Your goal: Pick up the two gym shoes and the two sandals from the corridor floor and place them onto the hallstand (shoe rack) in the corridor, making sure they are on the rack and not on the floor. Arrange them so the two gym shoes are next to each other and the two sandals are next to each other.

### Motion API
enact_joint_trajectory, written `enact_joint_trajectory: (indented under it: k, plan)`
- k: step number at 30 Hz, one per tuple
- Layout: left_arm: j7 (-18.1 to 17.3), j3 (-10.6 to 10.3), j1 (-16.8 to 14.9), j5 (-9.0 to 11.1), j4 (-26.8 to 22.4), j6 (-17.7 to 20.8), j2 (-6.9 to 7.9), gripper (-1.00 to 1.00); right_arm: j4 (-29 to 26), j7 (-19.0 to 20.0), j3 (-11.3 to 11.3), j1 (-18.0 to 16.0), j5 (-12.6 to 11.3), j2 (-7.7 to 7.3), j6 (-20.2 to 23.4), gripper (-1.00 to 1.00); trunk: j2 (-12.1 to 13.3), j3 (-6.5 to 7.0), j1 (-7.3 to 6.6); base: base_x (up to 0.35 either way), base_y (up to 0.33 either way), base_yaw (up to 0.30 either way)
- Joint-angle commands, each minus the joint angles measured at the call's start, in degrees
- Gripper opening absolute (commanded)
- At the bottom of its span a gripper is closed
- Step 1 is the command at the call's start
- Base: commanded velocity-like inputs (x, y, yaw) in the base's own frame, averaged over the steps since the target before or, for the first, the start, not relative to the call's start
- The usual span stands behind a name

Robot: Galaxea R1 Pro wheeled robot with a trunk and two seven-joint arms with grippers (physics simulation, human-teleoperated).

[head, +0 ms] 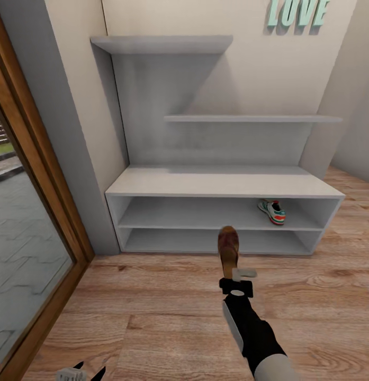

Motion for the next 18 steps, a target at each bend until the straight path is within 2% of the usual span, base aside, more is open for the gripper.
enact_joint_trajectory:
  k: [1, 6, 10, 14, 18]
  plan:
    - [-0.9, -0.1, 0.0, 0.3, -0.1, 0.0, -0.05, 1.0, -0.1, -0.3, 0.2, -0.7, -2.2, 0.0, 0.5, -1.0, 0.0, -0.05, -0.01, 0.0, 0.0, 0.0]
    - [-5.0, 0.0, 0.0, 0.3, -0.2, 0.0, -0.16, 1.0, -0.5, -0.3, 0.3, -1.3, -4.3, 0.0, 0.6, -1.0, 0.0, -0.05, -0.01, 0.0, 0.0, 0.0]
    - [-11.1, 0.5, -0.1, 0.3, -0.3, 0.1, 0.09, 1.0, -0.6, -0.2, 0.4, -1.4, -4.7, 0.0, 0.6, -1.0, 0.0, -0.05, -0.01, 0.0, 0.0, 0.0]
    - [-14.3, 0.6, -0.1, 0.3, -0.9, 0.2, 0.24, 1.0, -0.6, -0.2, 0.4, -1.4, -4.8, 0.0, 0.6, -1.0, 0.0, -0.05, -0.01, 0.0, 0.0, 0.0]
    - [-15.6, 0.6, -0.1, 0.3, -1.3, 0.2, 0.17, 1.0, -0.6, -0.2, 0.6, -1.5, -4.9, 0.0, 0.7, -1.0, 0.0, -0.05, -0.01, 0.0, 0.0, 0.0]
